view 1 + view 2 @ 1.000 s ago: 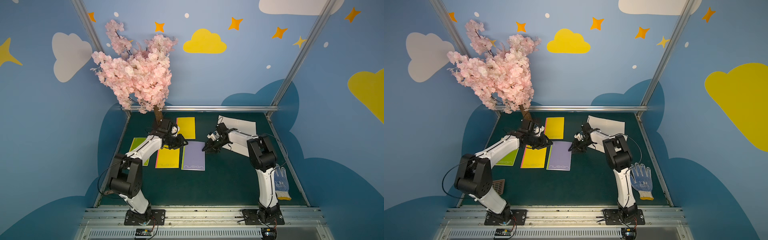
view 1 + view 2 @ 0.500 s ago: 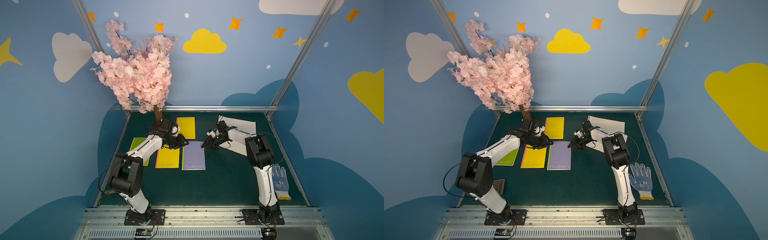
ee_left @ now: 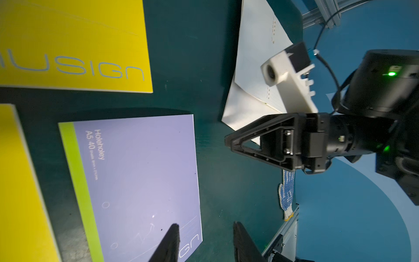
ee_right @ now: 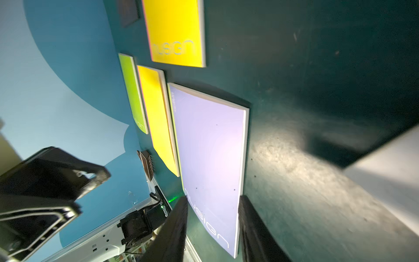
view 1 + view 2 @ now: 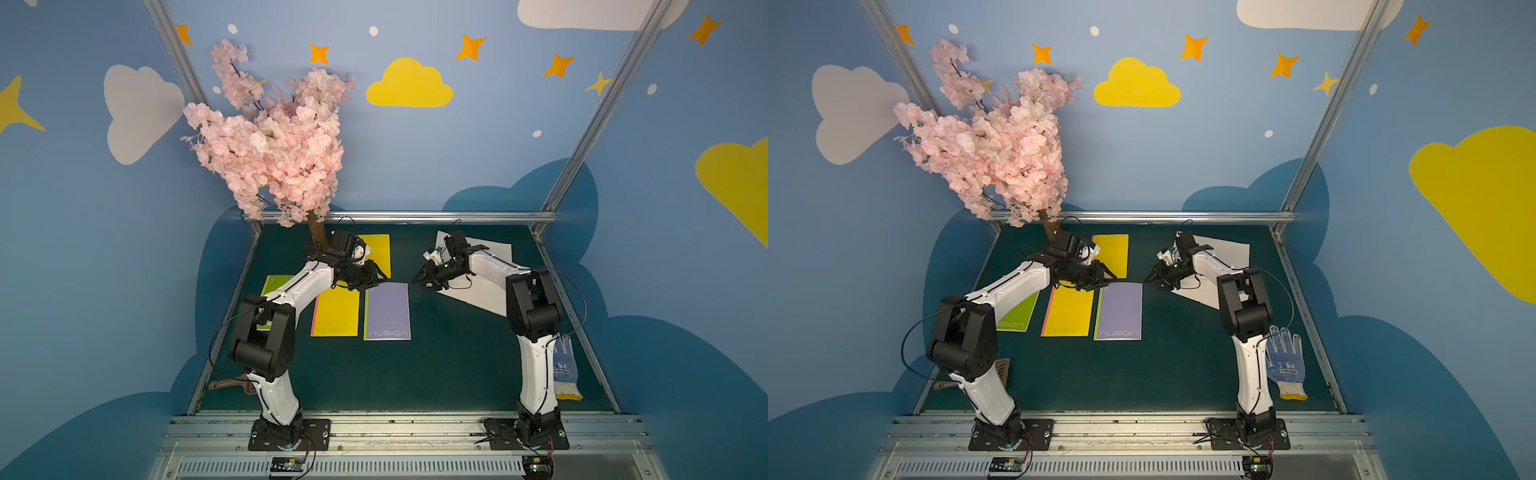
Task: Close the notebook
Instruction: Move the notebook to the center of the board, then close the notebook at the center of the board.
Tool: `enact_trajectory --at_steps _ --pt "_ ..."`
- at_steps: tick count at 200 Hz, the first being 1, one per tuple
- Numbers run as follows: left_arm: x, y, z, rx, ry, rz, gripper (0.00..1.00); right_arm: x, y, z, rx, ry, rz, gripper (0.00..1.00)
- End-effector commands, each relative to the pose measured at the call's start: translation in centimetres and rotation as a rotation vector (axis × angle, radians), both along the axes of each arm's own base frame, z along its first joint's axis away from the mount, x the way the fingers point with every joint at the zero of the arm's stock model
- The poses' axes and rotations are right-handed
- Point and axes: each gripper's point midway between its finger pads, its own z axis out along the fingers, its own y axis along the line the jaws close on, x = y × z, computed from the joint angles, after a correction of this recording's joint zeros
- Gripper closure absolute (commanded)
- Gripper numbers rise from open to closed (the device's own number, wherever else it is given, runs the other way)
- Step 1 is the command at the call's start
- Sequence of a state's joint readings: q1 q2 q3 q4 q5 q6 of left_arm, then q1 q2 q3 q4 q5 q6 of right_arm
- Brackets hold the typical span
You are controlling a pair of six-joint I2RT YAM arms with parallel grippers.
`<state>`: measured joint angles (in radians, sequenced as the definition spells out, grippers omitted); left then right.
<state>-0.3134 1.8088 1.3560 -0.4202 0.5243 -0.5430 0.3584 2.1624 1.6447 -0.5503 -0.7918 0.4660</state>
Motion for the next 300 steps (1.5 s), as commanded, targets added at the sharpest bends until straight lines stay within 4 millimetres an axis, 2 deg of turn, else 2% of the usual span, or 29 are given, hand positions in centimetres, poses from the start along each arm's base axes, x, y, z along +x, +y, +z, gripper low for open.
enact_trajectory --at_steps 1,45,91,141,174,211,257,300 --pt "0.6 -1.6 0.4 -0.032 -0.003 -0.031 0.57 -0.2 -1.5 2.3 -0.023 -0.041 -0.012 0.61" --pt "2.2 -4.5 0.0 -0.09 0.01 -0.07 0.55 0.5 -5.3 2.7 -0.058 -0.041 -0.076 0.61" --pt "4.2 -8.5 -0.7 -0.178 0.033 -0.108 0.52 0.8 -9.4 2.9 -0.084 -0.035 -0.157 0.6" --pt "6.9 -12.9 -2.0 -0.278 0.074 -0.116 0.48 0.1 -12.5 2.4 -0.113 -0.01 -0.217 0.6" --pt "8.3 -15.5 -3.5 -0.324 0.098 -0.098 0.48 -0.8 -13.6 2.3 -0.117 -0.001 -0.235 0.6" --pt "9.5 -17.1 -5.6 -0.379 0.132 -0.046 0.48 -2.1 -14.3 2.3 -0.125 0.007 -0.243 0.6" --pt "10.1 -18.1 -6.8 -0.392 0.15 -0.002 0.48 -3.2 -14.6 2.2 -0.126 0.016 -0.245 0.6" --pt "10.8 -18.3 -8.0 -0.391 0.159 0.056 0.49 -3.6 -14.7 2.6 -0.125 0.008 -0.247 0.6"
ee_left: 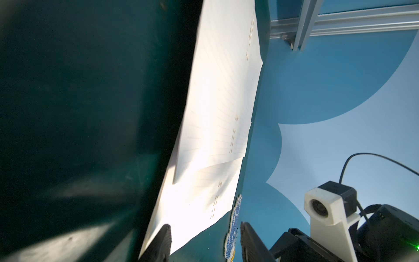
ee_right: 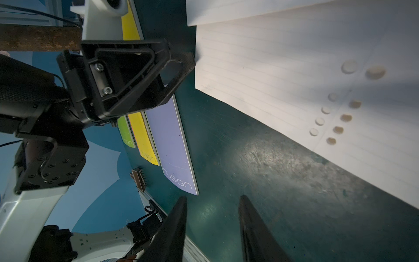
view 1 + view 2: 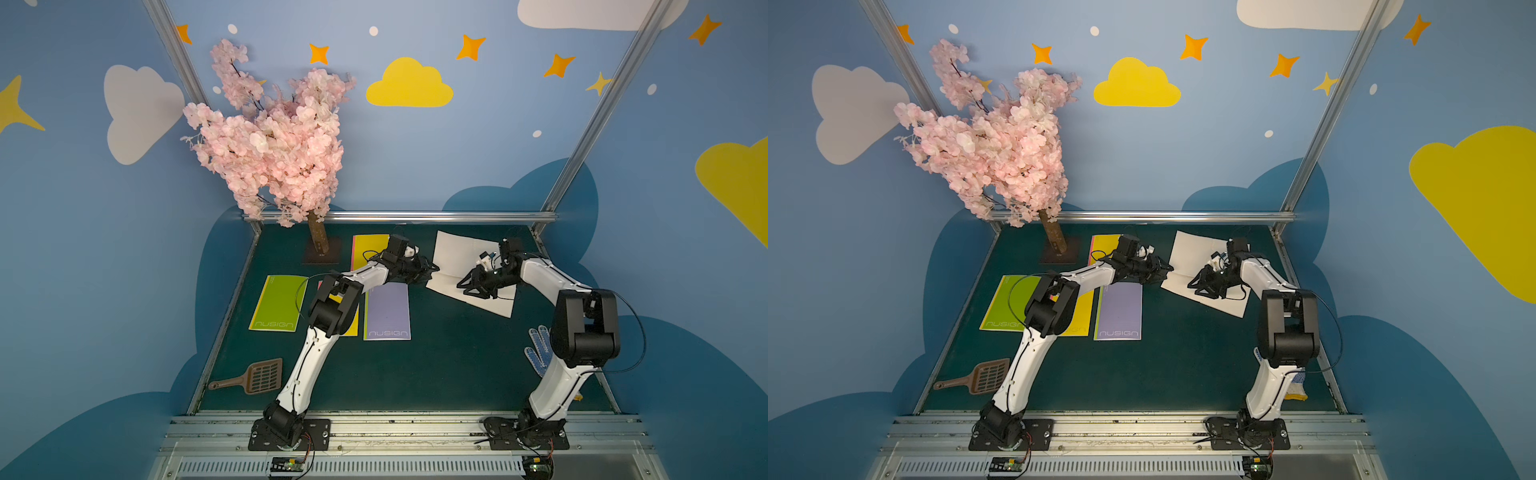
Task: Close the notebook
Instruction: Close the notebook at the center of the board.
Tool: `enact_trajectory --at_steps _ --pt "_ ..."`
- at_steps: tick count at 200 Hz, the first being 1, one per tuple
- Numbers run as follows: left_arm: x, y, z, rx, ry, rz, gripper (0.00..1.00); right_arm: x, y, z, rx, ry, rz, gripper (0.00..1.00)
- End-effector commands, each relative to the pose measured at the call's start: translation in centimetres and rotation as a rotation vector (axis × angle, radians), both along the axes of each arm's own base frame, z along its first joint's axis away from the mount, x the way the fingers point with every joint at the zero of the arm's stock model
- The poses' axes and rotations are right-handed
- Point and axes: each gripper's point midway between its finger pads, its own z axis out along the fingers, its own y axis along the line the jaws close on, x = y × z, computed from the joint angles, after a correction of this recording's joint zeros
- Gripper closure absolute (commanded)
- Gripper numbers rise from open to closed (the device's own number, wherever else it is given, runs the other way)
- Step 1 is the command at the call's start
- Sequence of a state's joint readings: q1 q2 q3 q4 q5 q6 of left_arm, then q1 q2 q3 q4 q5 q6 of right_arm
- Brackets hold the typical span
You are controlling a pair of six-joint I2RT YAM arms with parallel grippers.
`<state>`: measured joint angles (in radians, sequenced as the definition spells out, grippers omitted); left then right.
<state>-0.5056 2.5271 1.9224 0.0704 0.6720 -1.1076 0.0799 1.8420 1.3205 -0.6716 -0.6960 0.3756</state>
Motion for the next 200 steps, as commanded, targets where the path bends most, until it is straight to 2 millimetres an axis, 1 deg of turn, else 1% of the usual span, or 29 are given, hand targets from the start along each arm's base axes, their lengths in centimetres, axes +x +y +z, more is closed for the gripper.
enact_trajectory --at_steps 1,39,88,149,200 --pt "1.0 -0.5 0.1 -0.019 -0.015 0.039 0.49 -0.5 -0.4 1.1 -0.006 -0.027 0.006 0.6" --pt "1.4 -1.0 -0.5 -0.004 -0.009 0.054 0.51 -1.0 -0.6 1.1 -0.006 -0.026 0.004 0.6" --pt "1.8 -1.0 -1.1 0.018 -0.006 0.079 0.52 -1.3 -0.9 1.2 -0.003 -0.026 -0.002 0.6" --pt "1.2 -1.4 -1.1 0.006 0.007 0.057 0.53 -1.4 -1.0 1.1 0.002 -0.027 -0.001 0.6" --pt "0.9 -1.2 -1.8 0.015 0.029 0.064 0.53 -1.5 -0.9 1.3 0.006 -0.032 -0.001 0.6"
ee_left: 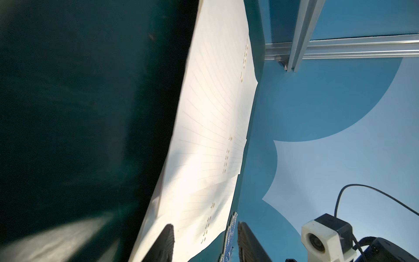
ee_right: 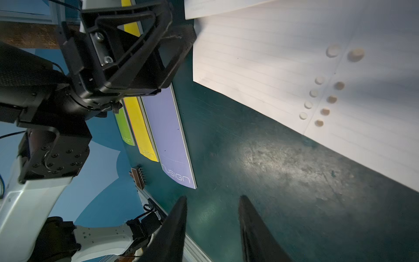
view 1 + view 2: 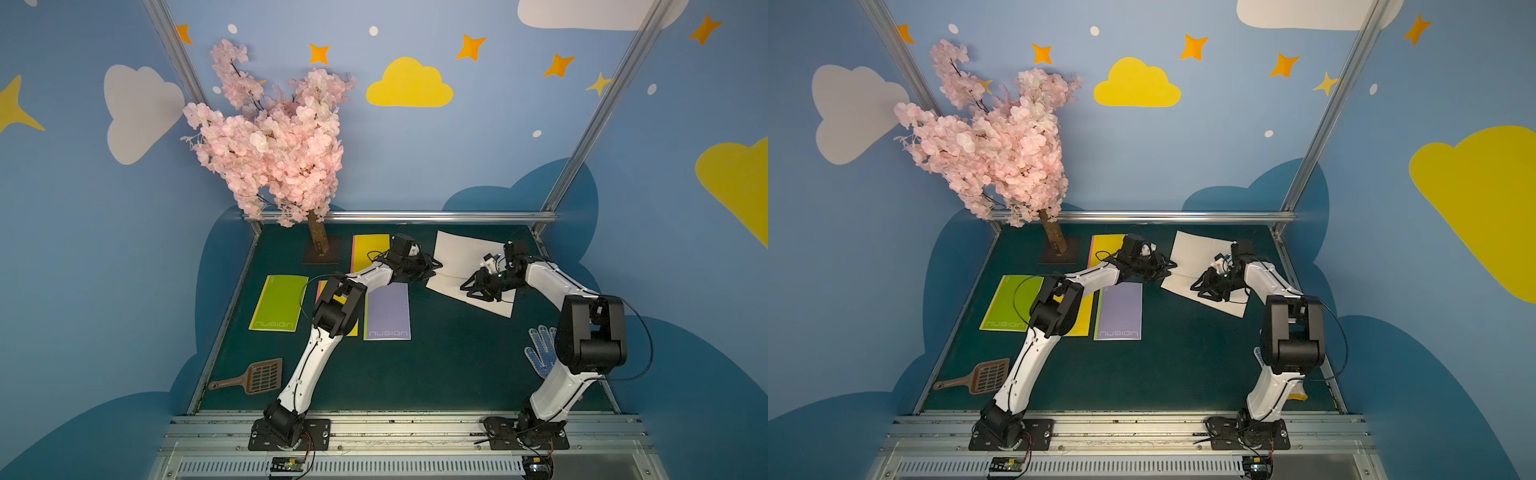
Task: Close the notebook
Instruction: Close the notebook at the center of the board.
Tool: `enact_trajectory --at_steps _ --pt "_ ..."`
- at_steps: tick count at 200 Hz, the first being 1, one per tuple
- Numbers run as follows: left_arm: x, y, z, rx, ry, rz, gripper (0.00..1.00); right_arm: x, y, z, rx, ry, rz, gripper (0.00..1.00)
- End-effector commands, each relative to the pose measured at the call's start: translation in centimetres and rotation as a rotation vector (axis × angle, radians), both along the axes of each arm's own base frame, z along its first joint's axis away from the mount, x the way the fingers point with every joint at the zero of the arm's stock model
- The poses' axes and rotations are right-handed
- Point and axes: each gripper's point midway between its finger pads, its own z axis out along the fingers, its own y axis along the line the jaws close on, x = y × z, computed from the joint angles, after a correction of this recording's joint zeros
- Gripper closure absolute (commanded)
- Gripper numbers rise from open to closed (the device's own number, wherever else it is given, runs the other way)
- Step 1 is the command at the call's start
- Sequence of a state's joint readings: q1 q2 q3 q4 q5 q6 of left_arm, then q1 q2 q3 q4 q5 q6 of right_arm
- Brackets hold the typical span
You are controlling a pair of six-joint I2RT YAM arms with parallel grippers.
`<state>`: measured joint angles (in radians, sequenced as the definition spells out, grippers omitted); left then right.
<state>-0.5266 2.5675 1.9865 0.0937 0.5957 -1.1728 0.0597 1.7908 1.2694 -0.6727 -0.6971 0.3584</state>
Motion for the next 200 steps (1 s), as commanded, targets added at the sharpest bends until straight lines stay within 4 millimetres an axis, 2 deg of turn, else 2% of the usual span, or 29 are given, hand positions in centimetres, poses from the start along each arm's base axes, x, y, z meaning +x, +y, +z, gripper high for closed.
enact_trajectory --at_steps 1,115,200 --pt "-0.5 0.0 -1.8 0.015 0.036 -0.006 0.53 -0.4 -0.1 1.0 0.007 -0.021 0.006 0.6" --pt "-0.5 0.1 -3.6 0.028 0.07 0.014 0.53 -0.8 0.1 1.1 0.015 -0.019 0.008 0.6" --pt "0.6 0.0 -5.0 -0.003 0.086 0.066 0.54 -0.9 0.3 1.2 0.023 -0.019 0.01 0.6"
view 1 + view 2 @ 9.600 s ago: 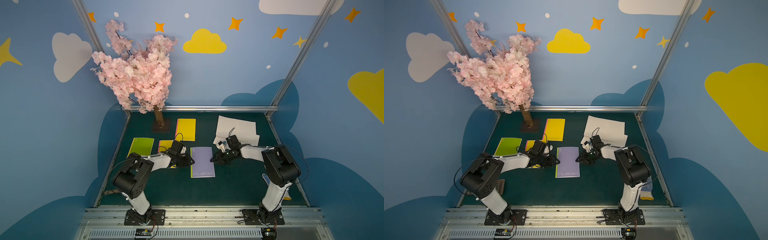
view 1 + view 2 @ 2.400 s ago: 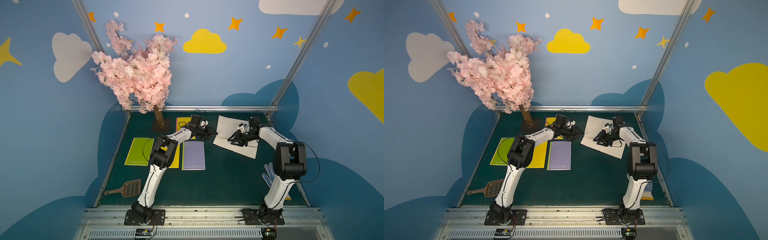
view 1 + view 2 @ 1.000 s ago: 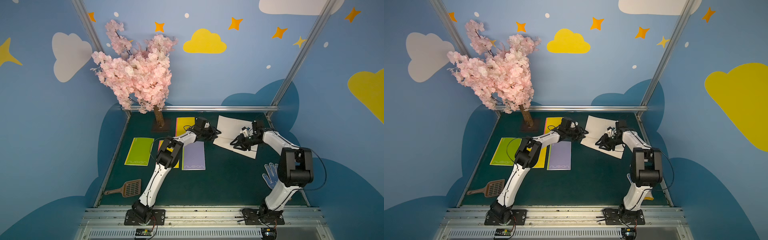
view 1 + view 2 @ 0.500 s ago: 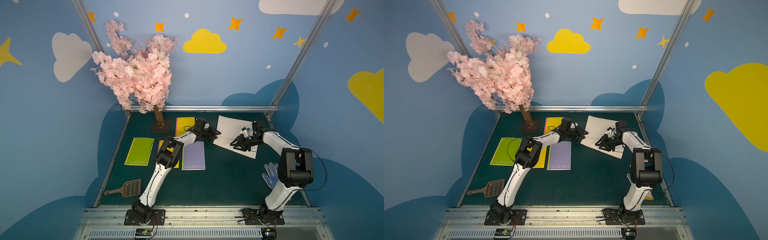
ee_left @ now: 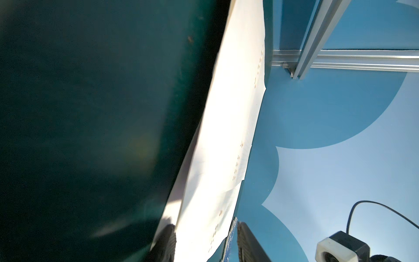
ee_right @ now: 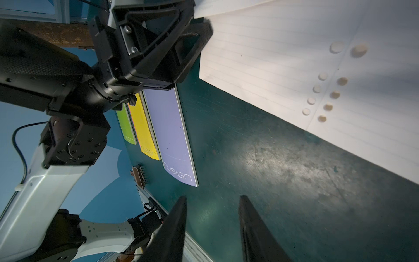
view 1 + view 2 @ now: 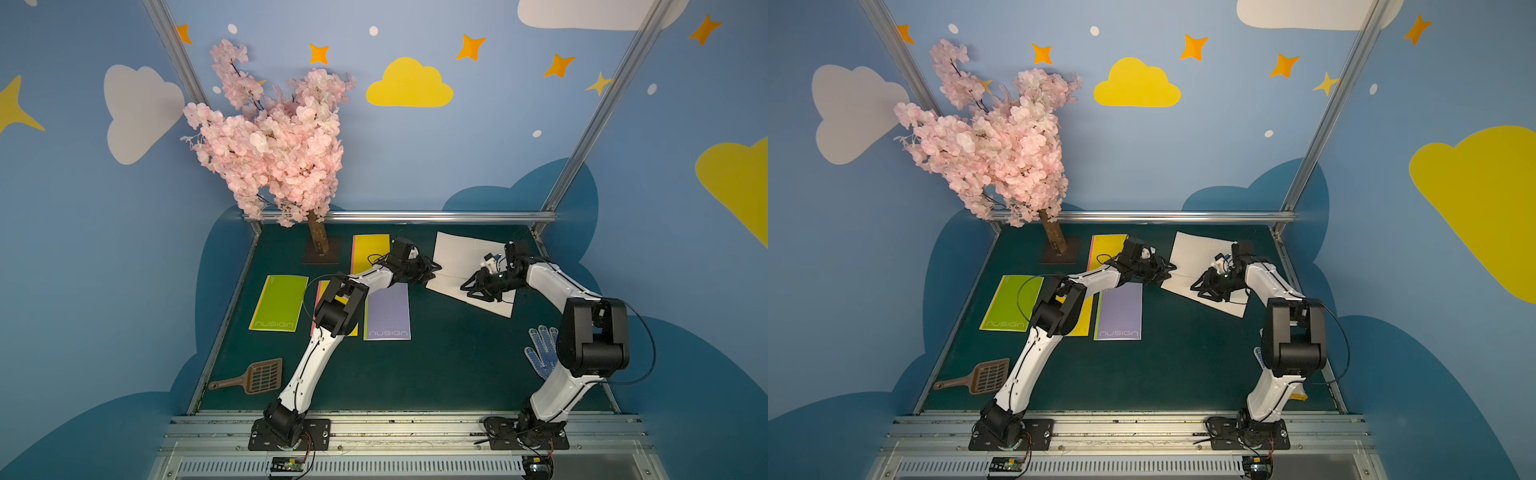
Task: Close the notebook
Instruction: Close the notebook at the center of the board.
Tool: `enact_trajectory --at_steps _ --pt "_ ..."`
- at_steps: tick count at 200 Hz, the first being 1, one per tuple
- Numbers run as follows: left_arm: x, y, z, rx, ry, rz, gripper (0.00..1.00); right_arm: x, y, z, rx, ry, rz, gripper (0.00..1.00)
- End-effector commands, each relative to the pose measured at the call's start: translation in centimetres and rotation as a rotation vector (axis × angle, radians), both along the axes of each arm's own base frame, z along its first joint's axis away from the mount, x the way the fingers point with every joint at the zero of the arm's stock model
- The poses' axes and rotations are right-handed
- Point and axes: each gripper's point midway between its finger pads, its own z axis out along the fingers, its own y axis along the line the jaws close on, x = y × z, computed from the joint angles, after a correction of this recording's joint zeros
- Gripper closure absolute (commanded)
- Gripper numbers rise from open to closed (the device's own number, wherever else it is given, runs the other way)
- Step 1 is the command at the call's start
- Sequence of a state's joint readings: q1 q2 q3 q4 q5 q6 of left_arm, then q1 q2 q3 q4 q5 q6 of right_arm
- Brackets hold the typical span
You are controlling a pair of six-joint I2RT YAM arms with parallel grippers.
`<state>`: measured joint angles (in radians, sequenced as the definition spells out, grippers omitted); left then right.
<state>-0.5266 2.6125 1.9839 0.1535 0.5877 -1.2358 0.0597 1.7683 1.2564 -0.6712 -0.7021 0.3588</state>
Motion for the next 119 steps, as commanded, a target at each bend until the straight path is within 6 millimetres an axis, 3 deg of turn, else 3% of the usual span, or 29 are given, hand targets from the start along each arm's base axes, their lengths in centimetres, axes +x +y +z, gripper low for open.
enact_trajectory --at_steps 1,62,119 --pt "0.2 0.1 -3.0 0.015 0.046 0.032 0.54 -0.6 0.3 0.7 0.019 -0.008 0.009 0.6" --pt "0.6 0.0 -3.6 0.008 0.046 0.043 0.62 -0.9 0.5 0.2 0.019 0.002 0.013 0.6" --pt "0.7 -0.1 -2.5 -0.006 0.013 0.023 0.76 -0.9 0.5 0.0 0.021 0.002 0.011 0.6"
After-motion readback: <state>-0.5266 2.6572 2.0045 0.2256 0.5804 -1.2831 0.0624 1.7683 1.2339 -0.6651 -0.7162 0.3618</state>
